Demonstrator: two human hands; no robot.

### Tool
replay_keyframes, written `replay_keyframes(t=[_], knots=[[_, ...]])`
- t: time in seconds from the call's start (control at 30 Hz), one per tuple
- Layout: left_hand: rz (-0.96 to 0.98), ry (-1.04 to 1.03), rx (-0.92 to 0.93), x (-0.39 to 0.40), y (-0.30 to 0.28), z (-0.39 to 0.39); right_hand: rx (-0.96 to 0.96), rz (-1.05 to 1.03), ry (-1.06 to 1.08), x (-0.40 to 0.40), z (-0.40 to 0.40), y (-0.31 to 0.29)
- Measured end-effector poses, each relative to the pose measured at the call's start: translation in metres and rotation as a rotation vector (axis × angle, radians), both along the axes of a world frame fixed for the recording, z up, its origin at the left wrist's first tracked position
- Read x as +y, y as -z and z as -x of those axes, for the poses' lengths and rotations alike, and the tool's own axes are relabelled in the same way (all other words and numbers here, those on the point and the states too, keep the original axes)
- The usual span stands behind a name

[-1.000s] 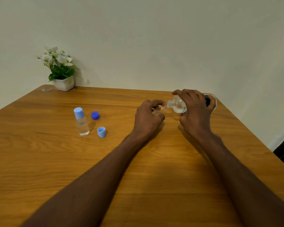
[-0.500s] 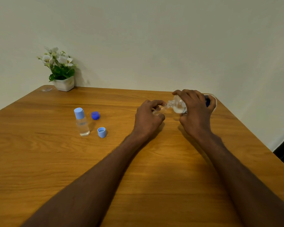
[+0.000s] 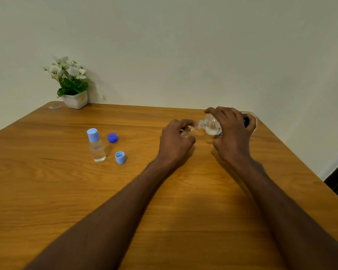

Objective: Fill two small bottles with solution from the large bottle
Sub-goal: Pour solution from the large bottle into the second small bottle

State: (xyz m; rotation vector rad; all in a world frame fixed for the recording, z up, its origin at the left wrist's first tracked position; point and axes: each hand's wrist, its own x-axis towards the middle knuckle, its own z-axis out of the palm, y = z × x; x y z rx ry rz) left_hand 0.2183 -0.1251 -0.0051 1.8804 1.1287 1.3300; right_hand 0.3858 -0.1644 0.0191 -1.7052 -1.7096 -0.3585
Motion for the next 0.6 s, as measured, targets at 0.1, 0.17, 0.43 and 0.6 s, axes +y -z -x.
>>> replay_keyframes(t=[0.1, 0.17, 0.43, 0.6], knots=[[0.005, -0.003, 0.002, 0.0005, 0.0002, -0.0003, 0.002, 0.007, 0.003, -0.0005, 0.0007, 0.0], [0.004, -0.003, 0.006, 0.001, 0.0004, -0.0003, 0.002, 0.007, 0.006, -0.0008, 0.0009, -0.0001], [-0.007, 0.003, 0.002, 0.0023, 0.0018, -0.0004, -0.016, 0.005, 0.02, 0.0, 0.0007, 0.0002], [-0.013, 0.005, 0.004, 0.0028, 0.0022, -0.0003, -0.015, -0.003, 0.015, 0.0002, 0.0007, 0.0002]])
